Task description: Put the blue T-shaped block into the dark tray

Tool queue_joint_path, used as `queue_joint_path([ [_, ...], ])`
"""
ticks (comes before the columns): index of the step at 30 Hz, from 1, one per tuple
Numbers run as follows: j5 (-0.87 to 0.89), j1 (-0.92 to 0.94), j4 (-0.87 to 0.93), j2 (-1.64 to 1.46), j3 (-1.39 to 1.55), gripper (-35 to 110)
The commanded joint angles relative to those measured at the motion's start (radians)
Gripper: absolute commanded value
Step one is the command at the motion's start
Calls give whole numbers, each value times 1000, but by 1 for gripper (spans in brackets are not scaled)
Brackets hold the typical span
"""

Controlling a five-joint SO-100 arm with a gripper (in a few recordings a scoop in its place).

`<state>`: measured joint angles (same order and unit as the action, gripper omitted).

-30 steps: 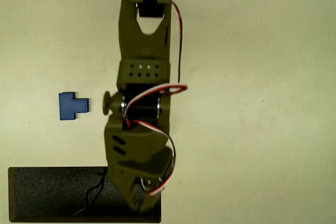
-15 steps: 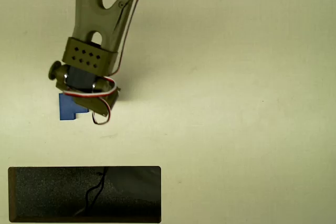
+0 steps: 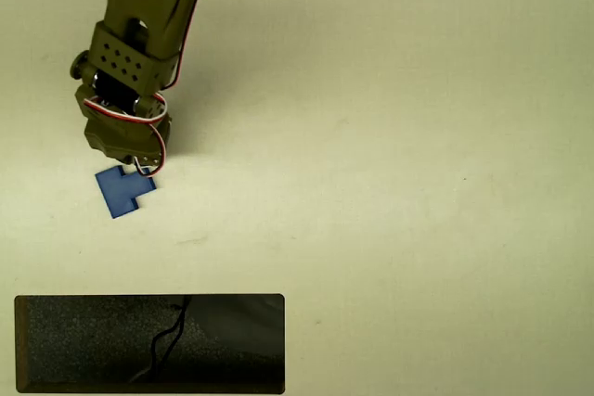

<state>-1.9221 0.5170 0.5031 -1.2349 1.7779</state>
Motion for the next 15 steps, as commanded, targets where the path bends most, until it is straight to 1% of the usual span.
queue_joint_path([
  [1,-21,14,-29,-25,3,0],
  [6,6,-2,-150,117,-109,0],
  [15,110,-94,-236,474,-566,0],
])
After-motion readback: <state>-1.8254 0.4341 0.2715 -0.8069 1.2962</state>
